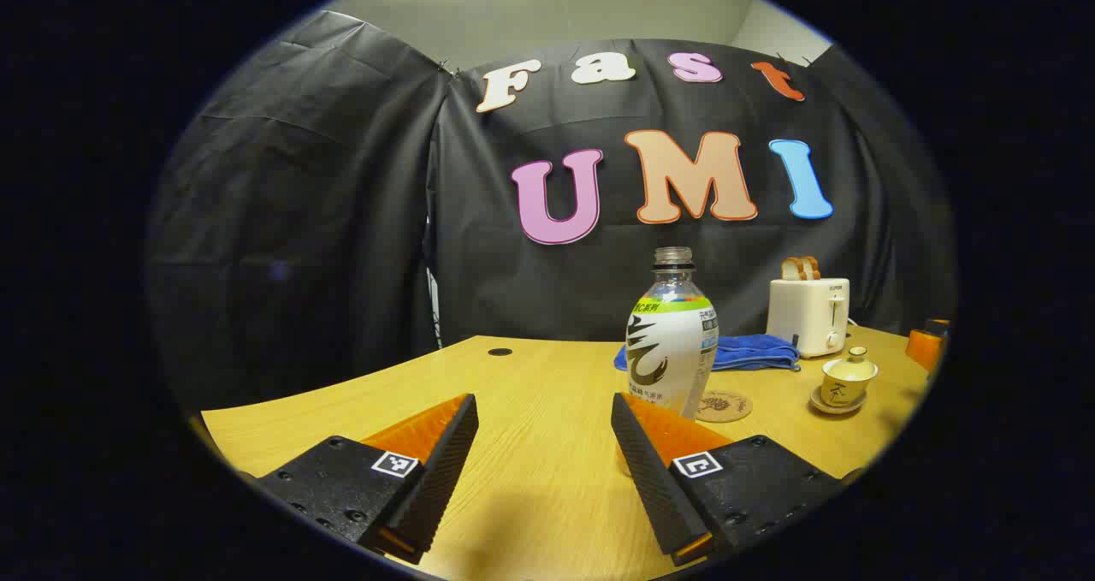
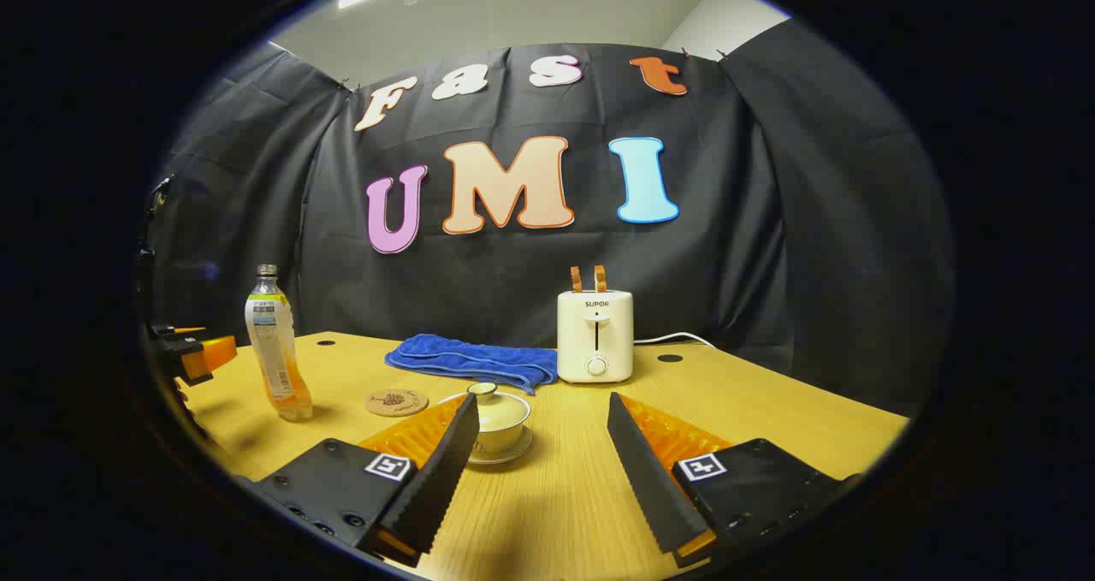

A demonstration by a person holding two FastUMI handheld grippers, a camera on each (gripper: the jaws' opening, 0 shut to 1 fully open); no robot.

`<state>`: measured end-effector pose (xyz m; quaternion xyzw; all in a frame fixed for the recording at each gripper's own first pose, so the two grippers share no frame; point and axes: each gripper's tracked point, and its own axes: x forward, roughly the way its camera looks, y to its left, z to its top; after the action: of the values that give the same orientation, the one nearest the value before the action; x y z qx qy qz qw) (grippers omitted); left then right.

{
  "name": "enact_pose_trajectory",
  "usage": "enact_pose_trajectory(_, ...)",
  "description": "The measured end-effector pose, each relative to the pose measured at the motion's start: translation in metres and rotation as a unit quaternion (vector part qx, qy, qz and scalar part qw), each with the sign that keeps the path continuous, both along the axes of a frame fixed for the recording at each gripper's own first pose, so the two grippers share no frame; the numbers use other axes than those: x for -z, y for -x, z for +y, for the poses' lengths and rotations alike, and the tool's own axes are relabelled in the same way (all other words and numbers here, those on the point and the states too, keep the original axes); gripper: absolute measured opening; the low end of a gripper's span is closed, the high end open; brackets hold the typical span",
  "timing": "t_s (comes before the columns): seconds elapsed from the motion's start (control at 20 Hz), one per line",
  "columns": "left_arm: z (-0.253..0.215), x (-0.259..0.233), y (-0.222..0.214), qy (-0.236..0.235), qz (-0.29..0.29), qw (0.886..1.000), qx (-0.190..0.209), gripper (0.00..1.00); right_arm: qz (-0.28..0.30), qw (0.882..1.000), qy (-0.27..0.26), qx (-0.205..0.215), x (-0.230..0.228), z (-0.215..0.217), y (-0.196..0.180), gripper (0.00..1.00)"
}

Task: Open the teacup lid with one hand, grasp the water bottle and pour water into the teacup with the other hand; after pouring, place the water bottle on the coaster and then close the teacup lid.

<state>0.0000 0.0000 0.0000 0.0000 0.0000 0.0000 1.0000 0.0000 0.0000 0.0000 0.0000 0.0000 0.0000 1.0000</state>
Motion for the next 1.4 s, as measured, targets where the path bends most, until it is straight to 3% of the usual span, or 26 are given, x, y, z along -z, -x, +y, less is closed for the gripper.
enact_pose_trajectory(0.55,0.002,0.000,0.000,0.001,-0.001,1.000,-0.006,0.92,-0.001,1.000,0.000,0.000,-0.001,-0.001,0.000,0.94)
enact_pose_trajectory(0.6,0.002,0.000,0.000,0.001,-0.001,1.000,-0.006,0.92,-0.001,1.000,0.000,0.000,-0.001,-0.001,0.000,0.98)
enact_pose_trajectory(1.05,0.002,0.000,0.000,0.001,-0.001,1.000,-0.006,0.92,-0.001,1.000,0.000,-0.001,-0.001,0.000,-0.002,0.95)
enact_pose_trajectory(1.25,0.002,0.000,0.001,0.001,-0.002,1.000,-0.007,0.92,0.000,1.000,0.000,-0.029,0.000,0.011,-0.004,0.98)
enact_pose_trajectory(1.4,0.003,0.001,0.000,0.002,-0.001,1.000,-0.008,0.92,0.002,0.999,-0.001,-0.046,0.000,0.018,-0.010,0.94)
